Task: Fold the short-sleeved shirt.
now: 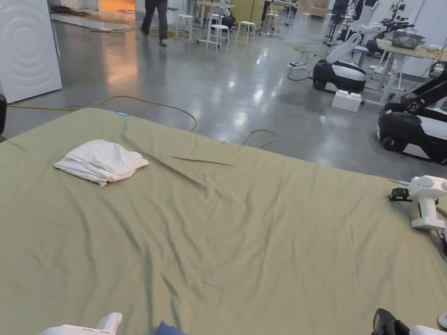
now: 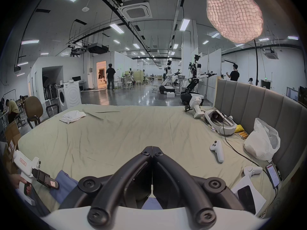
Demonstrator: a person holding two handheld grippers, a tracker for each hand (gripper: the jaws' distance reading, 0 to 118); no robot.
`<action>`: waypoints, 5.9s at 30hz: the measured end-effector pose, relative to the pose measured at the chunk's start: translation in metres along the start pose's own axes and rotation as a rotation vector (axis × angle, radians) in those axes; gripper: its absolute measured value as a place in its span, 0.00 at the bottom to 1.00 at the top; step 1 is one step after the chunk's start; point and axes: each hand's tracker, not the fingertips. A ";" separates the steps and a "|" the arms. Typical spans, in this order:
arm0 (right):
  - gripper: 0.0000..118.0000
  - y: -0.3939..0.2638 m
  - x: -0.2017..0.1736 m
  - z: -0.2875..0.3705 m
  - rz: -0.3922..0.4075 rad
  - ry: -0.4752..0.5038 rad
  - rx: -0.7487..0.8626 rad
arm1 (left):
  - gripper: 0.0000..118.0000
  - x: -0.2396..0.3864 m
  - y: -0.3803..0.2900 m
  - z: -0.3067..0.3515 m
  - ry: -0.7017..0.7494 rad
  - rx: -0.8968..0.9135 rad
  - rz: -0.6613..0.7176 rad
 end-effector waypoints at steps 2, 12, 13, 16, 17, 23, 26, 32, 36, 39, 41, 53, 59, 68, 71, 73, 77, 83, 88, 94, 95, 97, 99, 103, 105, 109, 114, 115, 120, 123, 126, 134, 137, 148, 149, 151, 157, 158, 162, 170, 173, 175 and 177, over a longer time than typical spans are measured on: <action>0.00 0.000 0.001 0.002 -0.008 -0.009 0.022 | 0.50 -0.005 0.004 -0.003 -0.025 -0.009 0.021; 0.00 0.006 -0.006 0.007 0.020 -0.010 0.095 | 0.13 0.000 0.006 0.001 -0.047 0.043 0.004; 0.00 0.006 -0.007 0.008 0.027 -0.009 0.106 | 0.13 0.004 0.007 0.005 -0.054 0.058 0.000; 0.00 0.009 -0.011 0.010 0.055 -0.024 0.143 | 0.12 0.013 0.011 0.018 -0.078 0.084 0.025; 0.00 0.009 -0.012 0.011 0.062 -0.028 0.154 | 0.12 0.018 0.012 0.023 -0.075 0.092 0.020; 0.00 0.013 -0.017 0.011 0.100 -0.039 0.185 | 0.12 0.053 0.030 0.075 0.052 0.154 -0.059; 0.00 0.014 -0.019 0.011 0.097 -0.031 0.190 | 0.12 0.077 0.036 0.111 0.181 0.192 -0.112; 0.00 0.010 -0.019 0.005 0.078 -0.010 0.169 | 0.12 0.112 0.042 0.139 0.434 0.213 -0.191; 0.00 0.005 -0.018 0.002 0.060 -0.003 0.149 | 0.12 0.141 0.036 0.122 0.473 0.189 -0.236; 0.00 0.002 -0.014 0.002 0.050 -0.005 0.138 | 0.12 0.172 0.023 0.102 0.464 0.170 -0.274; 0.00 0.001 -0.011 0.003 0.046 -0.008 0.132 | 0.12 0.189 0.018 0.086 0.471 0.148 -0.319; 0.00 -0.002 0.011 0.012 0.019 -0.048 0.124 | 0.12 0.227 -0.007 -0.059 0.482 -0.076 -0.465; 0.00 -0.002 0.022 0.017 0.013 -0.070 0.124 | 0.12 0.230 -0.026 -0.118 0.512 -0.157 -0.471; 0.00 -0.006 0.034 0.020 -0.003 -0.093 0.105 | 0.37 0.238 -0.025 -0.111 0.424 -0.174 -0.424; 0.00 -0.007 0.035 0.021 -0.009 -0.095 0.099 | 0.37 0.244 -0.020 -0.087 0.327 -0.121 -0.379; 0.00 -0.009 0.035 0.021 -0.012 -0.095 0.094 | 0.37 0.240 -0.016 -0.073 0.278 -0.080 -0.335; 0.00 -0.011 0.034 0.021 -0.014 -0.091 0.083 | 0.19 0.225 -0.013 -0.077 0.367 -0.070 -0.351; 0.00 -0.014 0.032 0.021 -0.011 -0.083 0.071 | 0.13 0.188 -0.026 -0.124 0.293 -0.176 -0.278; 0.00 -0.016 0.034 0.022 -0.011 -0.087 0.062 | 0.13 0.172 -0.047 -0.148 0.287 -0.164 -0.310; 0.00 -0.014 0.034 0.023 -0.010 -0.093 0.068 | 0.13 0.164 -0.046 -0.136 0.245 -0.117 -0.274; 0.00 -0.013 0.033 0.023 -0.008 -0.094 0.070 | 0.13 0.167 -0.046 -0.131 0.245 -0.106 -0.284; 0.00 -0.011 0.030 0.021 -0.003 -0.094 0.075 | 0.13 0.178 -0.044 -0.118 0.289 -0.030 -0.369; 0.00 -0.009 0.027 0.020 0.000 -0.094 0.080 | 0.13 0.189 -0.041 -0.102 0.318 0.050 -0.444; 0.00 -0.003 0.017 0.014 0.005 -0.080 0.089 | 0.13 0.213 -0.034 -0.063 0.327 0.264 -0.567; 0.00 0.001 0.010 0.012 0.007 -0.074 0.096 | 0.13 0.226 -0.033 -0.045 0.370 0.390 -0.643; 0.00 0.008 -0.004 0.008 0.022 -0.070 0.123 | 0.13 0.244 -0.031 -0.018 0.487 0.612 -0.768; 0.00 0.016 -0.015 0.006 0.021 -0.077 0.163 | 0.13 0.252 -0.034 0.001 0.617 0.832 -0.872; 0.00 0.018 -0.017 0.006 0.018 -0.080 0.171 | 0.13 0.252 -0.035 0.004 0.656 0.873 -0.882; 0.00 0.025 -0.021 0.007 -0.011 -0.096 0.224 | 0.13 0.242 -0.032 0.017 0.685 1.011 -0.837; 0.00 0.030 -0.023 0.008 -0.004 -0.103 0.239 | 0.13 0.235 -0.026 0.027 0.652 1.023 -0.787; 0.00 0.029 -0.027 0.009 0.020 -0.092 0.223 | 0.13 0.227 -0.018 0.034 0.643 1.000 -0.763; 0.00 -0.028 -0.071 0.013 0.082 0.062 0.000 | 0.13 0.192 -0.015 0.051 0.626 0.870 -0.704; 0.00 -0.055 -0.093 0.006 0.090 0.135 -0.106 | 0.13 0.175 -0.019 0.054 0.627 0.814 -0.652; 0.00 -0.142 -0.117 -0.044 0.100 0.148 -0.418 | 0.28 0.109 -0.033 0.055 0.538 0.571 -0.396; 0.00 -0.144 -0.116 -0.045 0.097 0.147 -0.415 | 0.37 0.104 -0.033 0.055 0.511 0.552 -0.370; 0.00 -0.144 -0.113 -0.046 0.096 0.149 -0.405 | 0.46 0.096 -0.032 0.051 0.451 0.491 -0.308; 0.00 -0.150 -0.106 -0.059 0.073 0.166 -0.427 | 0.55 0.060 -0.016 0.023 0.188 0.225 -0.169; 0.00 -0.150 -0.106 -0.059 0.072 0.167 -0.429 | 0.56 0.055 -0.012 0.016 0.146 0.174 -0.139; 0.00 -0.149 -0.107 -0.057 0.082 0.171 -0.429 | 0.57 0.035 -0.001 -0.022 -0.006 -0.023 -0.029; 0.00 -0.145 -0.106 -0.051 0.079 0.178 -0.430 | 0.57 0.008 0.011 -0.066 -0.175 -0.108 0.059; 0.00 -0.150 -0.106 -0.055 0.081 0.174 -0.431 | 0.56 0.009 0.013 -0.074 -0.183 -0.115 0.038; 0.00 -0.150 -0.104 -0.055 0.077 0.174 -0.431 | 0.51 0.017 0.011 -0.073 -0.160 -0.108 0.025; 0.00 -0.147 -0.104 -0.052 0.069 0.174 -0.428 | 0.27 0.022 0.008 -0.070 -0.106 -0.094 -0.029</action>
